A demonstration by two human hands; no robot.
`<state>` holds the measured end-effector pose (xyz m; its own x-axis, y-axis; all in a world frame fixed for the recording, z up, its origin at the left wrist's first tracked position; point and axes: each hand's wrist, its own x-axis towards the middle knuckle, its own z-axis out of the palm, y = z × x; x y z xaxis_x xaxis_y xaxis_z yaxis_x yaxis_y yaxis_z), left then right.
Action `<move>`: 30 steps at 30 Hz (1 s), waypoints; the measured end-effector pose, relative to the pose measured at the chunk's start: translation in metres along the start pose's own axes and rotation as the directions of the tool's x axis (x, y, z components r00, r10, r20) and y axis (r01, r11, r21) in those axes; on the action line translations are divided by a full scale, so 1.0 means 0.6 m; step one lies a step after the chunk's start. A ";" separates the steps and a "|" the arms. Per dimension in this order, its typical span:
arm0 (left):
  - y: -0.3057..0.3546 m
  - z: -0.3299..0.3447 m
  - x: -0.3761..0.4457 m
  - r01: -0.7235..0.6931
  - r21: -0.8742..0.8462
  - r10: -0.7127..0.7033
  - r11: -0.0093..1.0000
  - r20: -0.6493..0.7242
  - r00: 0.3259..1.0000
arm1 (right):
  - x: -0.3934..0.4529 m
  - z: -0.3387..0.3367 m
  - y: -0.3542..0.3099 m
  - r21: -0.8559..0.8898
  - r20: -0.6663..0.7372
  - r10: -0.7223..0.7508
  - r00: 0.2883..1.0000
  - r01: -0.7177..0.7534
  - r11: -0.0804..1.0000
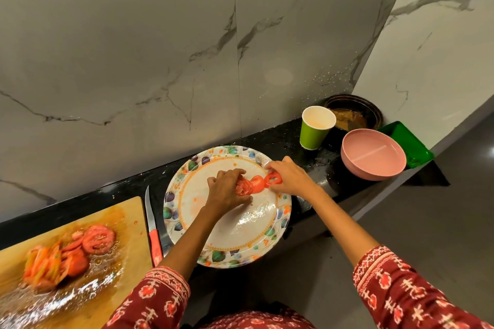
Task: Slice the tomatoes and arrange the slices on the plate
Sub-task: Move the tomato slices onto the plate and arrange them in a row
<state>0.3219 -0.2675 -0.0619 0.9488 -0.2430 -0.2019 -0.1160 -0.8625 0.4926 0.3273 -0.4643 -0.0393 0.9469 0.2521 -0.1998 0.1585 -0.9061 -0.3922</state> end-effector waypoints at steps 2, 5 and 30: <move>0.000 -0.002 -0.001 0.001 -0.002 -0.001 1.000 -0.020 1.000 | 0.000 0.000 0.002 -0.009 -0.033 0.005 0.999 -0.005 1.000; -0.004 -0.005 -0.003 0.004 -0.003 -0.004 1.000 -0.029 1.000 | 0.000 -0.004 0.003 -0.015 -0.050 -0.004 0.999 0.003 1.000; 0.001 0.000 -0.004 0.004 -0.045 -0.006 0.999 -0.055 0.998 | 0.023 -0.057 -0.018 0.520 -0.051 0.313 0.948 -0.242 0.819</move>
<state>0.3196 -0.2674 -0.0609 0.9641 -0.2131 -0.1584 -0.0992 -0.8424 0.5297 0.3485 -0.4623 -0.0071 0.9619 -0.0624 -0.2663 -0.2454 -0.6264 -0.7398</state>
